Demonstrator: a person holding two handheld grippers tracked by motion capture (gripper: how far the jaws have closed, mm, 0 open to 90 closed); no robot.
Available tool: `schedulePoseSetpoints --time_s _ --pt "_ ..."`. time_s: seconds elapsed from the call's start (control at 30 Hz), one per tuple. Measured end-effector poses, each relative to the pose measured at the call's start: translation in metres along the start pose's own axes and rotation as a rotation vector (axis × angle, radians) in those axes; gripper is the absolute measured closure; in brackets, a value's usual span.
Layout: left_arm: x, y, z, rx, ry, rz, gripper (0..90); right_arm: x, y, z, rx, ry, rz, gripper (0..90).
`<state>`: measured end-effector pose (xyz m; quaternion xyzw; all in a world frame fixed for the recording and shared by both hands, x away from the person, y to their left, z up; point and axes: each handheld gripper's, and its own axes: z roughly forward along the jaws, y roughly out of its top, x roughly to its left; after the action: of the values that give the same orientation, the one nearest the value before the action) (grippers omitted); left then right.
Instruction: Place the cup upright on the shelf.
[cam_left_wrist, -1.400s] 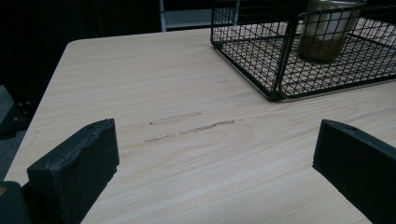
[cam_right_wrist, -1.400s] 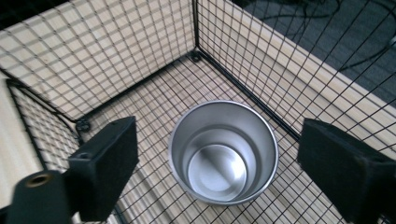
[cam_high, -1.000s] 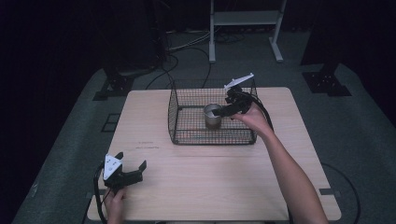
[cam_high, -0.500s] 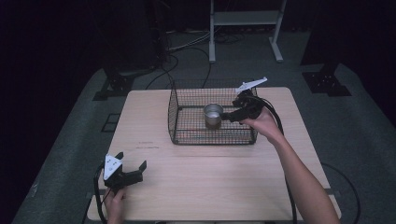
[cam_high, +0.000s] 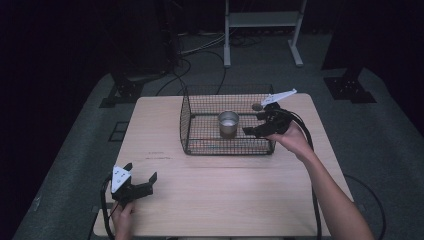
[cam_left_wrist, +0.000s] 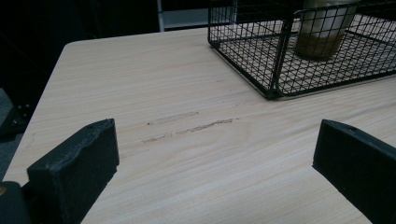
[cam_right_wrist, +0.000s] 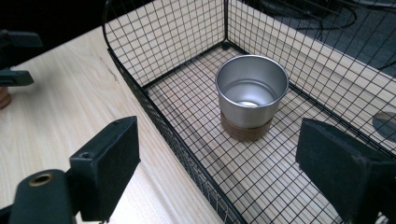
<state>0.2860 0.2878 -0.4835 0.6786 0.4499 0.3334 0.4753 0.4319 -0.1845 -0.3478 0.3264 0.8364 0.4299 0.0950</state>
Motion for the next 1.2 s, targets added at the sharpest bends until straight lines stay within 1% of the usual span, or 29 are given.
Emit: schedulePoseSetpoints --time_s 0.1,0.33,0.43,0.53,0.6,0.67,0.83,1.07,1.2 --pt "0.000 0.000 0.000 0.000 0.000 0.000 0.0 0.000 -0.005 -0.006 -0.011 0.011 0.006 12.9" --pt "0.000 0.000 0.000 0.001 0.001 0.001 0.0 -0.001 -0.016 -0.017 -0.017 0.003 0.002 13.0" --pt "0.000 0.000 0.000 0.002 0.001 0.002 0.0 -0.002 -0.022 -0.021 -0.014 0.002 0.014 13.0" --pt "0.000 0.000 0.000 0.002 0.002 0.000 0.0 -0.003 -0.029 -0.024 -0.030 0.006 0.017 13.0" --pt "0.000 0.000 0.000 0.002 0.002 0.000 0.0 -0.003 -0.032 -0.026 -0.027 0.010 0.025 13.0" --pt "0.000 0.000 0.000 0.002 0.003 0.003 0.0 -0.003 -0.035 -0.027 -0.022 0.008 0.017 13.0" --pt "0.000 0.000 0.000 0.002 0.002 0.002 0.0 -0.002 -0.042 -0.030 -0.023 0.007 0.018 13.0" --pt "0.000 0.000 0.000 0.003 0.004 0.002 0.0 0.000 -0.052 -0.035 -0.038 0.010 0.025 13.1" --pt "0.000 0.000 0.000 0.003 0.005 0.002 0.0 -0.001 -0.059 -0.036 -0.040 0.002 0.031 13.1"
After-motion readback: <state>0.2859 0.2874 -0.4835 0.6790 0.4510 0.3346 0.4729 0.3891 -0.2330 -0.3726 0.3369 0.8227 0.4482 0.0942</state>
